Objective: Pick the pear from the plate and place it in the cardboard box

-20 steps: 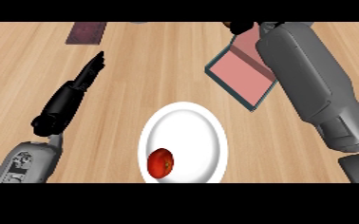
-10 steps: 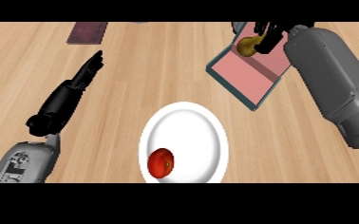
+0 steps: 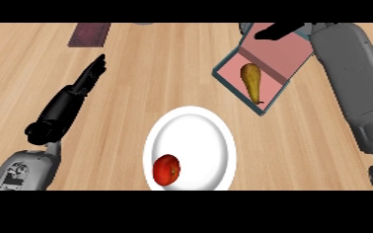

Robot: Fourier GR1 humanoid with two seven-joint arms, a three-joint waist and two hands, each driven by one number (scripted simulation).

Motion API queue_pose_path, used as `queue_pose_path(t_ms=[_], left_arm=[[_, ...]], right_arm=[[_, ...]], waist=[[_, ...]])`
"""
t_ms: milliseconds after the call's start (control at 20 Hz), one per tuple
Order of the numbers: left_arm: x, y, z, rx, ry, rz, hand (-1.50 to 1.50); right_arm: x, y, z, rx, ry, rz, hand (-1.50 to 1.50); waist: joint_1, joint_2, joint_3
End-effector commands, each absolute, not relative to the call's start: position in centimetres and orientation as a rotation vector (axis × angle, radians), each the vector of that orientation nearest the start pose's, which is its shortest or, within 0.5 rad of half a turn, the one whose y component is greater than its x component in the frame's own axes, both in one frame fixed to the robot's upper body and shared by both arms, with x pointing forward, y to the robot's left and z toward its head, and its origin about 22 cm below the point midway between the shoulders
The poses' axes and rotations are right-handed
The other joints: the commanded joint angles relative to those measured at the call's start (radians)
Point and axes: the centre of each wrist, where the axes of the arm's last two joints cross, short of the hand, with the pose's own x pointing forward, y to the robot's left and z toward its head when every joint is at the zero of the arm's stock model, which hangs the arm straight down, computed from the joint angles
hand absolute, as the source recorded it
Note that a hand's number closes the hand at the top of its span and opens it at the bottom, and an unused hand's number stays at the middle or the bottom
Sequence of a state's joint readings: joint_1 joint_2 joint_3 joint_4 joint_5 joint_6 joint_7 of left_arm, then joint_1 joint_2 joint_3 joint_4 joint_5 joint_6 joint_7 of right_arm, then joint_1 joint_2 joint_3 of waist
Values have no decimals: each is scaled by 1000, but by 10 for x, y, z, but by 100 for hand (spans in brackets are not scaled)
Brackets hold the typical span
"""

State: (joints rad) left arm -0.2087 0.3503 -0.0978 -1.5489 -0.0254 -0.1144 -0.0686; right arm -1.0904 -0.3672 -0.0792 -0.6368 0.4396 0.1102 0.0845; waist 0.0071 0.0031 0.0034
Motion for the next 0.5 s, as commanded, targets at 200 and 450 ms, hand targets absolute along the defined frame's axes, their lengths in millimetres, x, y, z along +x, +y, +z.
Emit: queue_pose_path(t_ms=[200,450], left_arm=[[286,265,56,85,-1755,-530,0],[294,269,68,104,-1759,-544,0]], right_arm=[[455,-279,172,-311,-1650,0,-150],[445,-325,157,-351,-1673,-123,-150]], waist=[[-2,2,-2],[5,4,-3]])
